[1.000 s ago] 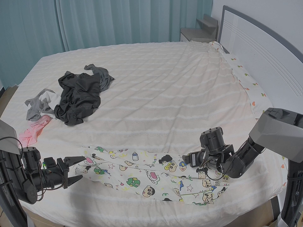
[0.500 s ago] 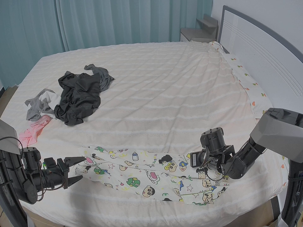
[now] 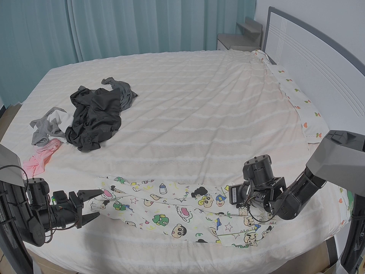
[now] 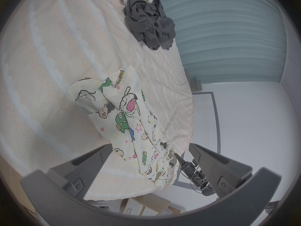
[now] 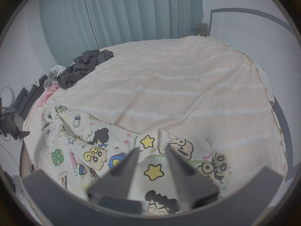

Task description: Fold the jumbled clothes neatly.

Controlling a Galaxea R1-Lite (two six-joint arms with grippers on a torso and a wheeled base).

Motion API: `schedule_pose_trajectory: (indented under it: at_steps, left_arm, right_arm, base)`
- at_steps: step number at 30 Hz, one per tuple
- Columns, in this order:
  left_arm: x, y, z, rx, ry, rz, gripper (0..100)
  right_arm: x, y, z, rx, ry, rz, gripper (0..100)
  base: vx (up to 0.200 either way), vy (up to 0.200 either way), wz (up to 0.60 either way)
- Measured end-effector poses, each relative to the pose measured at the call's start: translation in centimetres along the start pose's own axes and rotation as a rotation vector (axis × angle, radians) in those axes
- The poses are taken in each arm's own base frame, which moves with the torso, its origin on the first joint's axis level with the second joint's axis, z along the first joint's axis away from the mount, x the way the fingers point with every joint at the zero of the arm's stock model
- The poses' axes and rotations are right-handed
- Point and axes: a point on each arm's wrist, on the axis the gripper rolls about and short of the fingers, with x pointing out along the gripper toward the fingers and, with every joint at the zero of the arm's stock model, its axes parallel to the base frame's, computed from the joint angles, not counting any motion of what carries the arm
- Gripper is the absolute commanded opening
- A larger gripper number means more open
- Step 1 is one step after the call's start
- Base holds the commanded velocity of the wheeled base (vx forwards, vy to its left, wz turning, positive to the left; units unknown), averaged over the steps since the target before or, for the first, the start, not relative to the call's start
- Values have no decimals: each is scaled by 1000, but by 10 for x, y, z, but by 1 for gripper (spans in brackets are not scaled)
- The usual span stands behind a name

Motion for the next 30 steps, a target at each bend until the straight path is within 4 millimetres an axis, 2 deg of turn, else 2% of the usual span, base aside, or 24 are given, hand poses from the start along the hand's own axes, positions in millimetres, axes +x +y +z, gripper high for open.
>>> schedule_pose_trajectory:
  at_steps: [13,14,30]
  left_arm:
    - [0,2,-2,39,8,8,100]
    - [0,2,-2,39,10,10,100]
    - [1,4,-4,38,17,16,100]
  right_arm:
    - [5,2,-8,-9,26,-2,100]
    - [6,2,-9,-10,30,-3,0]
    - [10,6,-11,-9,4,-16,0]
  base:
    - [0,0,0]
    - [0,0,0]
    - [0,0,0]
